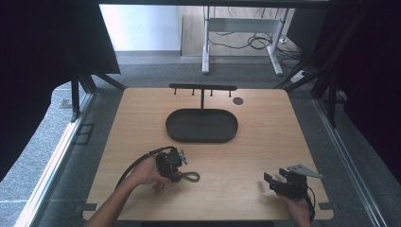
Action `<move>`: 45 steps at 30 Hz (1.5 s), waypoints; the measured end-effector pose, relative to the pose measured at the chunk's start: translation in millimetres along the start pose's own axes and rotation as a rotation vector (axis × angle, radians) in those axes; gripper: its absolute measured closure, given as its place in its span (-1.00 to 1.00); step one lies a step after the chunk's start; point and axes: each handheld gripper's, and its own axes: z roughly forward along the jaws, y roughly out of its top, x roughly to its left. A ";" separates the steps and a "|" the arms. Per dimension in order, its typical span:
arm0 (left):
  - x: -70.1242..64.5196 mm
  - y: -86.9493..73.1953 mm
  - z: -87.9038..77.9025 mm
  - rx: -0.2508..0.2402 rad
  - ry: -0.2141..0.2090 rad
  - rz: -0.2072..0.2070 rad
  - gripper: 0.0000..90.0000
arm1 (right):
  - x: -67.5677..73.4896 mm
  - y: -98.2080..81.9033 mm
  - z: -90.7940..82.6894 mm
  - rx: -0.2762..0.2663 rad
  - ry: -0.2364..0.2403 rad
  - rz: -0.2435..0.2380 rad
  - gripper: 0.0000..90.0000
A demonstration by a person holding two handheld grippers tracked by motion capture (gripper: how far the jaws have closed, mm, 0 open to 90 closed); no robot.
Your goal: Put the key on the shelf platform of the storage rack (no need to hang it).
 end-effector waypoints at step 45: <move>-2.8 -13.4 -86.6 -0.154 0.098 -0.046 0.49 | -0.2 -1.7 2.1 0.013 -0.011 0.011 -0.36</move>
